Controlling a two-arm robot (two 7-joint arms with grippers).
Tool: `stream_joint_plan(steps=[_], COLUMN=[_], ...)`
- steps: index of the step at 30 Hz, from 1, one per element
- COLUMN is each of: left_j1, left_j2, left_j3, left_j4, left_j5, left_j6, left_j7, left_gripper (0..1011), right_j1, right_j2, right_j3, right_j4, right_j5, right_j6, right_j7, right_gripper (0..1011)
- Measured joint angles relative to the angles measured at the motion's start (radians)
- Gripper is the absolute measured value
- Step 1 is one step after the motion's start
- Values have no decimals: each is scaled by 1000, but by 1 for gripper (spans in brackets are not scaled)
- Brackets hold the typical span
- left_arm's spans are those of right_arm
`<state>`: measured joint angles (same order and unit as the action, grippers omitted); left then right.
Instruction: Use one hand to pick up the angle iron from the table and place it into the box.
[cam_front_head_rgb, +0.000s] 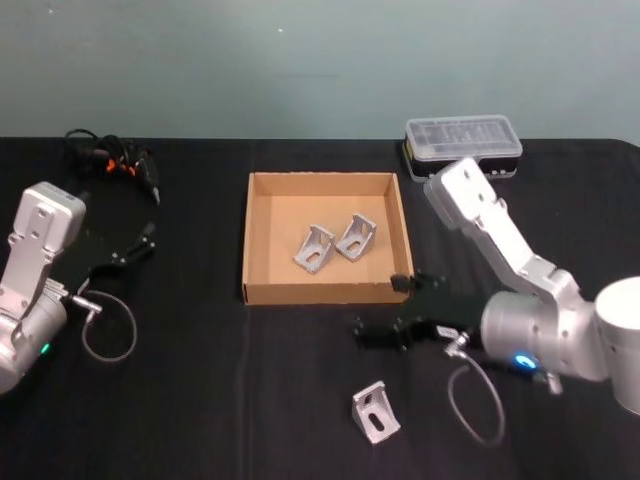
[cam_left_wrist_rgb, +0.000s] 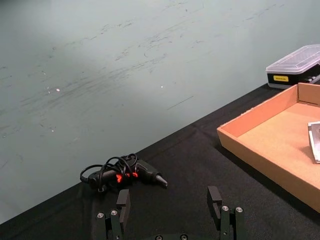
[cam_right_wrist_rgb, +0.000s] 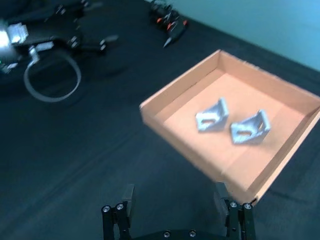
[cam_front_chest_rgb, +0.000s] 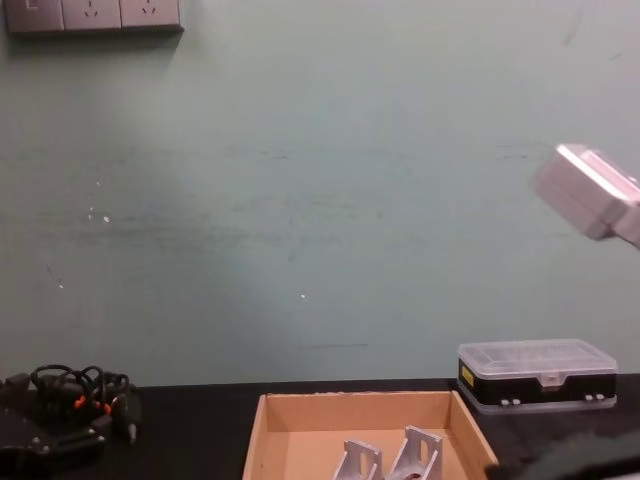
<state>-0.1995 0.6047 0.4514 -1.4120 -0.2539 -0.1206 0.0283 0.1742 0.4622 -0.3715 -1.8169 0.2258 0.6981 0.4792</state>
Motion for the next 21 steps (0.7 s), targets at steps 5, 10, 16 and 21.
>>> stream_joint_plan(steps=[5, 10, 16, 21], left_j1=[0, 0, 0, 0], left_j2=[0, 0, 0, 0], left_j3=[0, 0, 0, 0], left_j4=[0, 0, 0, 0], left_j5=[0, 0, 0, 0], left_j6=[0, 0, 0, 0], left_j7=[0, 0, 0, 0], left_gripper=[1011, 1011, 1011, 1011], right_j1=[-26, -37, -34, -33], right_j2=[57, 105, 139, 150], right_j3=[-18, -49, -88, -108], right_j4=[-38, -53, -60, -64], right_j5=[11, 19, 23, 23], right_j6=[5, -9, -7, 3], right_j7=[36, 76, 102, 101], right_gripper=[1002, 1002, 1002, 1002])
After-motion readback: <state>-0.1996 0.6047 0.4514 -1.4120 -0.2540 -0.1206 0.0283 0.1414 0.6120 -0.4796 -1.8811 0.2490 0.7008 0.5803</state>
